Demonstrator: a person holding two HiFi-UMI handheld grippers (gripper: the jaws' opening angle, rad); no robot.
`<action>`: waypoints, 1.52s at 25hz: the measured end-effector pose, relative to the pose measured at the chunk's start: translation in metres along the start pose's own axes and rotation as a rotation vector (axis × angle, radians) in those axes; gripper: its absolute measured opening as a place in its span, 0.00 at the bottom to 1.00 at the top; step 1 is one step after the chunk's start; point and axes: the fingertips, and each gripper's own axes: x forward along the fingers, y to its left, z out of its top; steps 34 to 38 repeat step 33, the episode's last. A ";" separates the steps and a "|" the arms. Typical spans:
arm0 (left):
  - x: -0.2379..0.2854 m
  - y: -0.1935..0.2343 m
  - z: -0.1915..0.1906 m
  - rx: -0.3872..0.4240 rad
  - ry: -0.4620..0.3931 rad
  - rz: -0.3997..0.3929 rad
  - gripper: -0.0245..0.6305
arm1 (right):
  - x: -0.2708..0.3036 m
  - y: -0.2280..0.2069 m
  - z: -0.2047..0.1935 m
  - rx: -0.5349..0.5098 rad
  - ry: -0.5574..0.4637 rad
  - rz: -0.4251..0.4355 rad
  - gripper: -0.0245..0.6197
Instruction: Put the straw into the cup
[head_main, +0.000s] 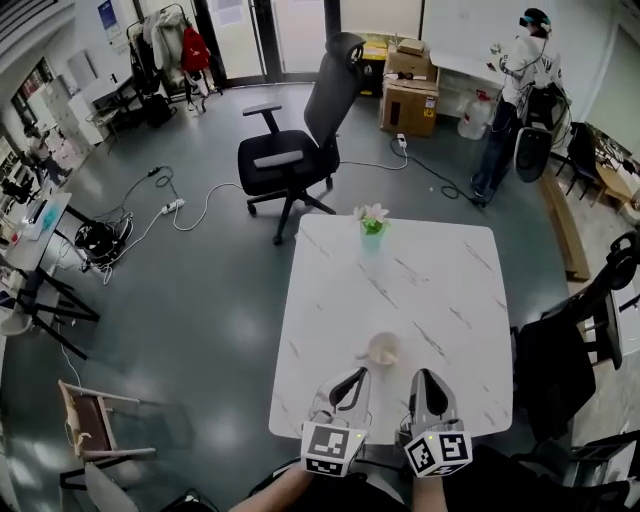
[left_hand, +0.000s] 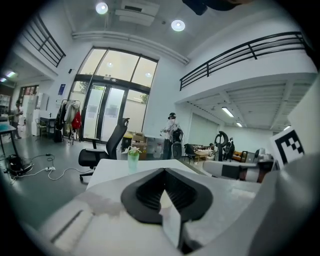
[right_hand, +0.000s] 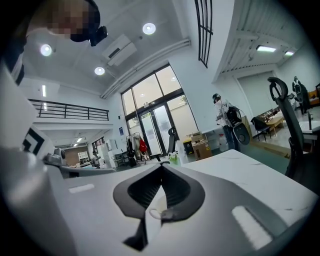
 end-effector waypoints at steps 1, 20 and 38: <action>0.000 -0.001 0.005 0.005 -0.013 0.001 0.04 | -0.001 0.003 0.003 -0.004 -0.003 0.008 0.03; -0.022 -0.007 0.051 0.035 -0.155 0.023 0.04 | -0.015 0.048 0.030 -0.092 -0.035 0.071 0.02; -0.027 -0.001 0.046 0.027 -0.160 0.034 0.04 | -0.013 0.048 0.027 -0.105 -0.028 0.062 0.02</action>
